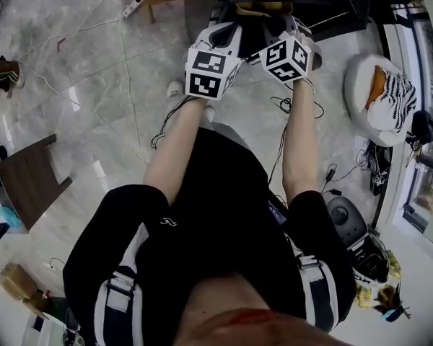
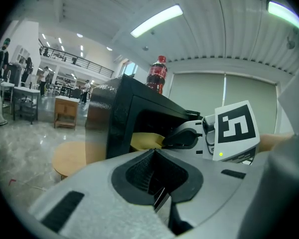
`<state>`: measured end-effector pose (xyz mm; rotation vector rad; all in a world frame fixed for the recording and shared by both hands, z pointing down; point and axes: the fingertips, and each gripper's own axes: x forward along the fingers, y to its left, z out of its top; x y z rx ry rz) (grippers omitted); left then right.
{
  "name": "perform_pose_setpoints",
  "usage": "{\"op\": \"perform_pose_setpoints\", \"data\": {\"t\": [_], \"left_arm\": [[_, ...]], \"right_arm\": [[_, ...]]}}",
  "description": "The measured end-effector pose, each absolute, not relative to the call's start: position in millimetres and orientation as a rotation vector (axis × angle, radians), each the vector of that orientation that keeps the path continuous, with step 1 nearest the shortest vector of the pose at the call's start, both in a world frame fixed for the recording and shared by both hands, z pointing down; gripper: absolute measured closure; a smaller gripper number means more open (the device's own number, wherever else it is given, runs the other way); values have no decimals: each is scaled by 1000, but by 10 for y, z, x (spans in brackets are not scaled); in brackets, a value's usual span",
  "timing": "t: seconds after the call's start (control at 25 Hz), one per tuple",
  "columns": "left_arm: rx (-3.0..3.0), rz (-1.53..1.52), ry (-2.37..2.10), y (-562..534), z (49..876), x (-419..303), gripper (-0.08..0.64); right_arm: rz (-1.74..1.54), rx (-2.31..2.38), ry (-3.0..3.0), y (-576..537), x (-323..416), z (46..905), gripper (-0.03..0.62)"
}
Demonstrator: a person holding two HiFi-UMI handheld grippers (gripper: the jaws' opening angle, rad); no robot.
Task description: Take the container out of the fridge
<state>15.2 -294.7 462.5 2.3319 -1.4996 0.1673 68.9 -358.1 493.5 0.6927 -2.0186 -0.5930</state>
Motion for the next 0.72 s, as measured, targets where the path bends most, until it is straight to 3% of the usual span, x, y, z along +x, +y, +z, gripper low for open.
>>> {"op": "perform_pose_setpoints", "data": {"t": [0.72], "left_arm": [[2353,178,-1495,-2801,4612,43,552]], "right_arm": [[-681,465,-1841,-3449,580,5092,578]]}}
